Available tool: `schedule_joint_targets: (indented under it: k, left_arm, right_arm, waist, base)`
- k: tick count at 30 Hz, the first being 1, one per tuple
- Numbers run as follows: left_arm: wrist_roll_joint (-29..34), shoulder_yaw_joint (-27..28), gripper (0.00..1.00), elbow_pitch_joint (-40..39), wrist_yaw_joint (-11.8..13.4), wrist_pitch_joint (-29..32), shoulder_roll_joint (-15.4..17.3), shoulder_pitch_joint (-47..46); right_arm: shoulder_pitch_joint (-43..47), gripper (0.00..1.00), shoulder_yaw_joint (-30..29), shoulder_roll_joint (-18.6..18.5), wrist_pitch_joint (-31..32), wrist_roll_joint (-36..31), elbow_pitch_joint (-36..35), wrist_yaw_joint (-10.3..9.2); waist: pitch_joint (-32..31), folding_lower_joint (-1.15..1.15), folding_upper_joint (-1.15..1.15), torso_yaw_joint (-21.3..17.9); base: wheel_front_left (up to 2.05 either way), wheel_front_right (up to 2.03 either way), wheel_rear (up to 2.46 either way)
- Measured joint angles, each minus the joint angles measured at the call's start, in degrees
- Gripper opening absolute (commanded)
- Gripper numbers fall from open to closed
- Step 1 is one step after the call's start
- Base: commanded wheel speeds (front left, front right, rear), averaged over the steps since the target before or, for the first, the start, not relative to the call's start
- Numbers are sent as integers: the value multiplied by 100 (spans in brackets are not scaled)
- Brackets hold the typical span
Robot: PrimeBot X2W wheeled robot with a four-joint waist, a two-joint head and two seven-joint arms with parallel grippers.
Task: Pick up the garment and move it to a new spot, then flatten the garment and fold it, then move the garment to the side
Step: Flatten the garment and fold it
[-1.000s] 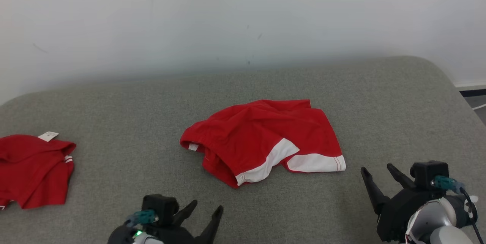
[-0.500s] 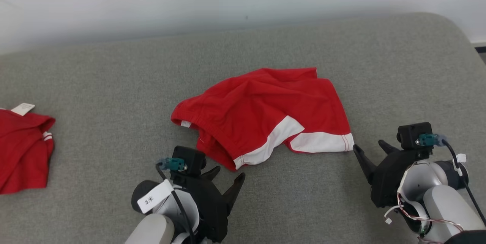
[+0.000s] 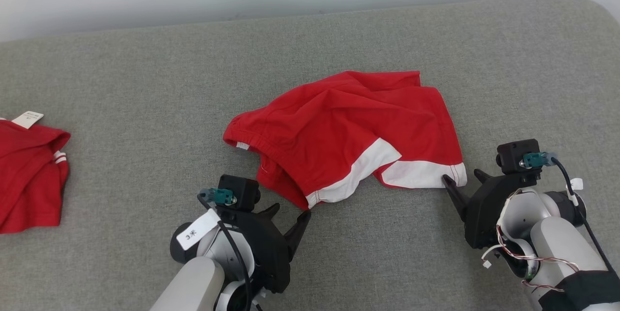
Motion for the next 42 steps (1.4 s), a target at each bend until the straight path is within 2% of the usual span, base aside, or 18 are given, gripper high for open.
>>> schedule_joint_targets:
  k: [8, 12, 19, 20, 21, 22, 23, 24, 25, 26, 27, 28, 29, 30, 34, 40, 41, 42]
  left_arm:
    - [-223, -331, 100, 127, -20, -171, -3, -226]
    - [-449, -689, 100, 79, 54, -301, -7, -300]
    - [-776, -957, 100, 88, 160, -501, -5, -475]
    - [-804, -995, 100, 98, 166, -525, -1, -487]
    - [-857, -1033, 100, 103, 167, -555, -1, -503]
    - [-938, -1068, 100, 116, 168, -570, -2, -538]
    - [-989, -1084, 100, 121, 190, -603, -7, -576]
    - [-999, -1096, 89, 130, 211, -626, -8, -601]
    - [-1020, -1113, 62, 153, 212, -655, -5, -615]
    - [-1051, -1138, 46, 190, 218, -658, -4, -628]
    - [-1056, -1179, 41, 242, 237, -679, -4, -650]
    - [-1061, -1206, 26, 277, 258, -682, -5, -670]
    - [-1084, -1213, 20, 300, 258, -705, -7, -676]
    - [-1090, -1218, 18, 330, 259, -709, -7, -676]
    - [-1090, -1216, 30, 516, 268, -756, -5, -678]
    - [-1090, -1123, 27, 744, 300, -854, -12, -691]
    - [-1090, -1110, 24, 790, 300, -854, -11, -691]
    - [-1090, -1099, 17, 827, 299, -856, -10, -691]
  right_arm:
    - [-125, 100, 31, 88, -48, 32, 285, 19]
    - [-261, 100, 29, 138, -97, 75, 397, 25]
    - [-369, 100, 23, 170, -163, 88, 617, 25]
    - [-383, 86, 24, 178, -181, 89, 658, 26]
    - [-410, 62, 23, 187, -198, 90, 706, 37]
    - [-434, 49, 20, 189, -199, 91, 738, 48]
    - [-444, 41, 15, 189, -205, 91, 757, 49]
    - [-445, 36, 15, 191, -210, 91, 778, 51]
    - [-446, 19, 16, 200, -229, 91, 808, 51]
    - [-450, 0, 16, 214, -247, 93, 845, 52]
    - [-454, 0, 16, 225, -249, 103, 879, 52]
    - [-456, 0, 15, 230, -256, 123, 898, 67]
    - [-458, 0, 15, 230, -276, 131, 913, 67]
    - [-459, 0, 14, 230, -285, 132, 926, 68]
    - [-462, 0, 10, 232, -349, 134, 999, 74]
    - [-456, 0, -32, 192, -408, 148, 1148, 78]
    - [-456, 0, -35, 180, -420, 148, 1182, 94]
    - [-455, 0, -37, 165, -430, 148, 1224, 94]
  waist:
    - [15, 0, 0, -11]
    - [77, -1, 0, -25]
    - [99, -1, -1, -34]
    - [98, -1, -1, -35]
    - [97, -1, -1, -36]
    - [94, -1, -1, -38]
    - [91, 0, -1, -39]
    - [86, -1, -1, -40]
    - [79, -1, -1, -41]
    - [73, -1, -1, -43]
    - [66, -1, -1, -45]
    - [59, -1, -1, -46]
    - [52, 0, -1, -47]
    - [46, -1, -1, -46]
    - [13, -1, -1, -38]
    - [-78, -1, -1, 1]
    - [-97, -1, -1, 8]
    - [-119, -1, -1, 14]
  base:
    - [0, 0, 0]
    - [0, 0, 0]
    - [0, 0, 0]
    - [0, 0, 0]
    - [0, 0, 0]
    - [0, 0, 0]
    - [0, 0, 0]
    - [0, 0, 0]
    - [0, 0, 0]
    - [0, 0, 0]
    - [0, 0, 0]
    - [0, 0, 0]
    - [0, 0, 0]
    - [0, 0, 0]
    - [0, 0, 0]
    - [0, 0, 0]
    - [0, 0, 0]
    - [0, 0, 0]
